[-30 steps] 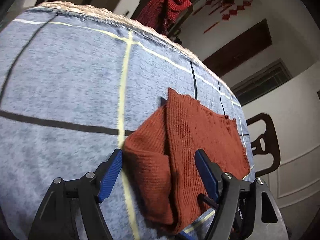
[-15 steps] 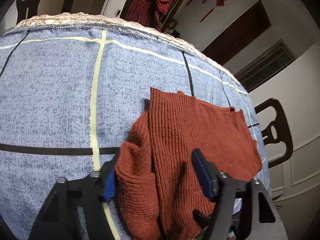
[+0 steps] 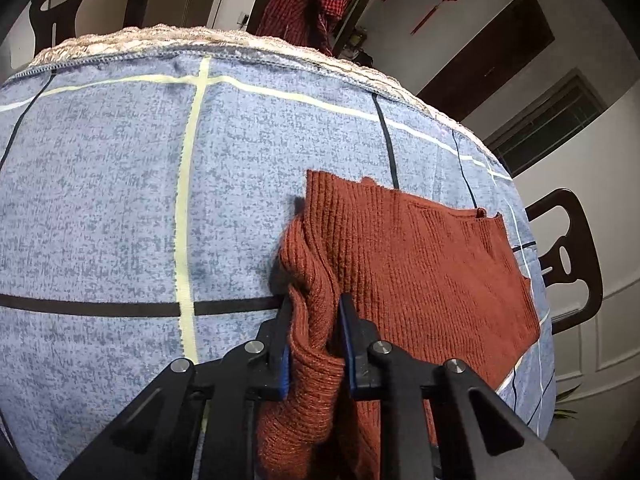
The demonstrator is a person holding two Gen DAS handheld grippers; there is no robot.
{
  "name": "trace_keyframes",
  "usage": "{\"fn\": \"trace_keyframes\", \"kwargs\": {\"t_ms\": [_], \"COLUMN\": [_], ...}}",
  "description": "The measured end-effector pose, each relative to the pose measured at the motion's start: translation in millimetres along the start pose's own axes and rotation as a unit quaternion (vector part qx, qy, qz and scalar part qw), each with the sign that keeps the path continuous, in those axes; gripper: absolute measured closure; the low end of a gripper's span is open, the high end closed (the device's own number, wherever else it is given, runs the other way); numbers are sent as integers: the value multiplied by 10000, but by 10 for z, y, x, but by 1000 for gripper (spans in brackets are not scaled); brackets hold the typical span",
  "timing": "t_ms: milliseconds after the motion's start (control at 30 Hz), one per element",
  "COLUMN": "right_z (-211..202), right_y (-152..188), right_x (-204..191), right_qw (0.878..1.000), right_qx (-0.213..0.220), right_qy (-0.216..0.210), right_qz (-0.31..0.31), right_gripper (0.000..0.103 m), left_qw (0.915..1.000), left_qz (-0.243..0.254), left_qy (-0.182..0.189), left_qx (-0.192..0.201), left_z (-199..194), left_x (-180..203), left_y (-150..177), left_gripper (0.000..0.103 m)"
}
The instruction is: Fold small clothes
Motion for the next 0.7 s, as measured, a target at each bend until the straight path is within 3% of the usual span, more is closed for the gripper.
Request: {"fn": "trace_keyframes", "kwargs": {"t_ms": [367, 700], "right_z": [-193, -469], "right_y": [-58, 20], "right_x": [179, 517], "right_qw": [9989, 9942], "right_qx": [328, 582], "right_qy": [83, 228], "right_qz": [334, 875], "right_gripper": [91, 91], "left_qw": [9998, 9994], "left_qz": [-26, 198], "left_qy": [122, 77], "left_qx": [151, 291], "left_z": [-149, -258], "left_x": [147, 596], "left_y": [-68, -187], "left_gripper": [82, 82]}}
Point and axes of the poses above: each gripper's, at about its wrist camera, not at the fingertips, and z roughly the way its jaws point, x to its right, y to its underside, the point moved 6 cm from there along z, roughly the way its jaws point, and after that the axes turned 1 degree about z, right-handed, at the moved point
